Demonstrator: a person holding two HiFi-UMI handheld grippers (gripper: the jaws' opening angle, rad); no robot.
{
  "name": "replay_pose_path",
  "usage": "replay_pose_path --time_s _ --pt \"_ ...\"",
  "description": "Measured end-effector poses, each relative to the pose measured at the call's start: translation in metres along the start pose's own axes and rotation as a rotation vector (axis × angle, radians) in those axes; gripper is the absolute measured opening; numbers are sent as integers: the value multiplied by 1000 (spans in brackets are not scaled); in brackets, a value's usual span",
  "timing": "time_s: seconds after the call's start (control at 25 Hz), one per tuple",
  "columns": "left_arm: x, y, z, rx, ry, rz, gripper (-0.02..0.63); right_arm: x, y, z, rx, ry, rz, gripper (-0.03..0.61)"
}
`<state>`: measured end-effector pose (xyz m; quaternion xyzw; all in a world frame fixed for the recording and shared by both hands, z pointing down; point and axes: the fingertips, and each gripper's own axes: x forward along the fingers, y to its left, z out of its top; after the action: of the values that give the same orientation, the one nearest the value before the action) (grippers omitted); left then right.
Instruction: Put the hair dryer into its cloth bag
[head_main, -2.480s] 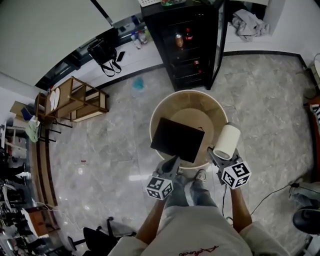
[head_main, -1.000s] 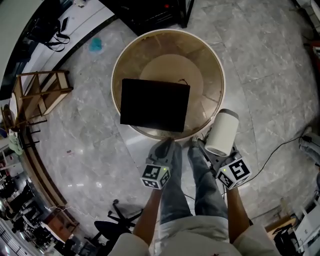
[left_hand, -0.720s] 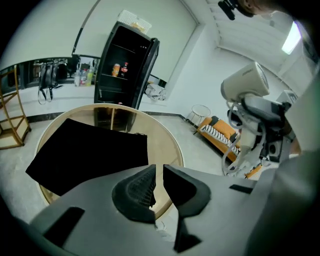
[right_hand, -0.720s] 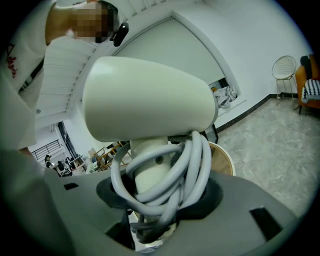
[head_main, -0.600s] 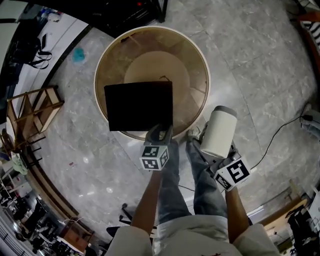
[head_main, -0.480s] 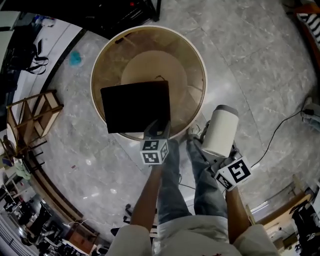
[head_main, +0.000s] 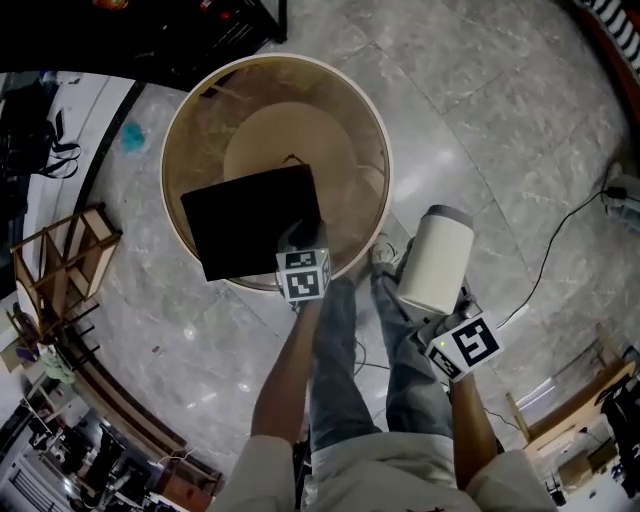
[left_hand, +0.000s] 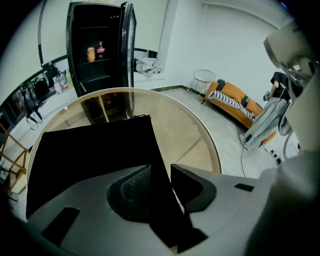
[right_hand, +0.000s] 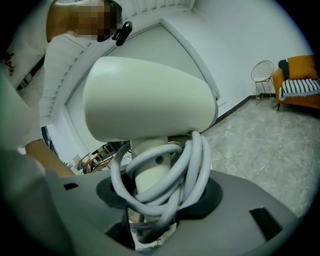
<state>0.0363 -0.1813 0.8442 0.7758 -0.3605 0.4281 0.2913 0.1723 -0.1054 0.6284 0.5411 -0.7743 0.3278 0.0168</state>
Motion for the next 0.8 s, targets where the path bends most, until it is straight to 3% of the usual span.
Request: replay_pose_path --time_s 0.12,0.8 --pt "10 3 1 3 28 11 96 0 -3 -1 2 2 -5 256" --pt "7 1 2 35 21 -19 40 6 -7 -2 -8 22 3 256"
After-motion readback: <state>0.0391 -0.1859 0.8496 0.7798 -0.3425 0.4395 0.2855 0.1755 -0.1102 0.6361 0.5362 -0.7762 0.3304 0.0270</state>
